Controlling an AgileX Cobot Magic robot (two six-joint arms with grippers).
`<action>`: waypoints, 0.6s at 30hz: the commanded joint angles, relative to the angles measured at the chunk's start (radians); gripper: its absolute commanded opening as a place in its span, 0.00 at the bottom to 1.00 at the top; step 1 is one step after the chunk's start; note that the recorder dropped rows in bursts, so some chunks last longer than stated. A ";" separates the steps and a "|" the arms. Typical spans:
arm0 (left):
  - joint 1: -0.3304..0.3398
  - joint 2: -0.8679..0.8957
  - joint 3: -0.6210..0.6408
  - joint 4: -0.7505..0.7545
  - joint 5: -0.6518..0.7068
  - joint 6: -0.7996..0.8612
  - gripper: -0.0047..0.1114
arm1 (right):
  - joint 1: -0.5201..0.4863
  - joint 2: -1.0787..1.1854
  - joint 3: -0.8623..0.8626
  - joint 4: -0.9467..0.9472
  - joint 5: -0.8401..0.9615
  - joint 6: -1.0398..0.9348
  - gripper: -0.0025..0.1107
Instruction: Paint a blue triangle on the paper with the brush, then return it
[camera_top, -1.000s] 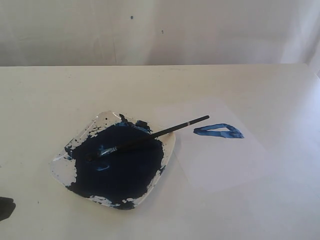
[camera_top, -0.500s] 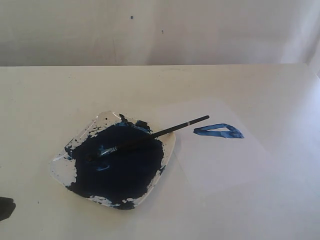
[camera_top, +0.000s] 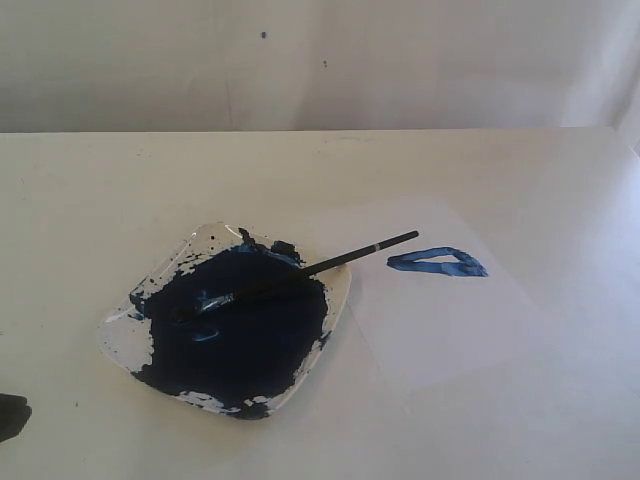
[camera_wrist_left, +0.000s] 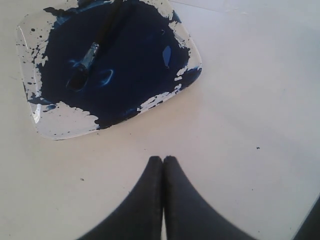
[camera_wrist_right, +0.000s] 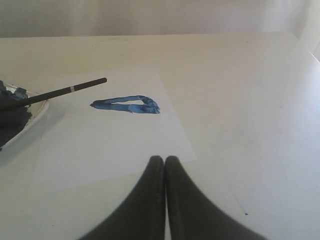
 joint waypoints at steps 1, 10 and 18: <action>0.003 -0.008 0.007 -0.013 0.003 -0.010 0.04 | 0.002 -0.005 0.005 0.001 -0.019 0.004 0.02; 0.003 -0.008 0.007 -0.013 0.003 -0.010 0.04 | 0.002 -0.005 0.005 0.001 -0.019 -0.011 0.02; 0.016 -0.013 0.007 -0.015 0.003 -0.010 0.04 | 0.002 -0.005 0.005 0.001 -0.019 -0.011 0.02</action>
